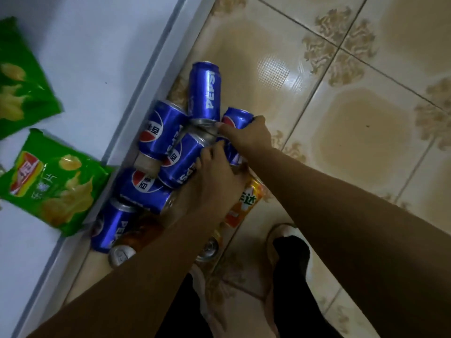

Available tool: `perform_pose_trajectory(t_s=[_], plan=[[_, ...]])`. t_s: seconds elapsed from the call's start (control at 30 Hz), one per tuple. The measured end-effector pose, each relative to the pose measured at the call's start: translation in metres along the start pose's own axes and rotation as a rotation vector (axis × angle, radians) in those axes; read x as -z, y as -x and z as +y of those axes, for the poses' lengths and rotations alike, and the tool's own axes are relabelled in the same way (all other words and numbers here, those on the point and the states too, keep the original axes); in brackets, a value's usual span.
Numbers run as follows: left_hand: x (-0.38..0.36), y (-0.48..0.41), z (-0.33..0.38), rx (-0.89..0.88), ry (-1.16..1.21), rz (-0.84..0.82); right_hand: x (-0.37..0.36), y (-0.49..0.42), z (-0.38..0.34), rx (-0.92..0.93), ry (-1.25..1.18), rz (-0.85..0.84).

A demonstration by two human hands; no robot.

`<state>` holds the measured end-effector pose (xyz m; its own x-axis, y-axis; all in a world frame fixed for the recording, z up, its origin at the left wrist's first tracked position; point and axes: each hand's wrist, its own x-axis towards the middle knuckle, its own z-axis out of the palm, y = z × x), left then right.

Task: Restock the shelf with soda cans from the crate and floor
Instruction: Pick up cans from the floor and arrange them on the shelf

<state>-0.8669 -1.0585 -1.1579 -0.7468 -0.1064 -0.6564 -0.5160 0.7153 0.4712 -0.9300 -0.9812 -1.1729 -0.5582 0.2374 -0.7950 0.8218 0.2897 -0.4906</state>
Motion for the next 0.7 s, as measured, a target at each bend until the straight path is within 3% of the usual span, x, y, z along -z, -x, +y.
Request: perform_pose_trajectory(t_s=[0.23, 0.5, 0.7], plan=[[0.029, 0.037, 0.015, -0.01, 0.149, 0.052, 0.024, 0.041, -0.014, -0.01, -0.132, -0.003], [0.172, 0.22, 0.128, 0.186, 0.664, -0.271, 0.145, 0.267, -0.092, -0.169, -0.379, -0.178], [0.275, 0.371, 0.206, 0.17, 0.634, -0.272, 0.222, 0.445, -0.157, -0.197, -0.482, -0.271]])
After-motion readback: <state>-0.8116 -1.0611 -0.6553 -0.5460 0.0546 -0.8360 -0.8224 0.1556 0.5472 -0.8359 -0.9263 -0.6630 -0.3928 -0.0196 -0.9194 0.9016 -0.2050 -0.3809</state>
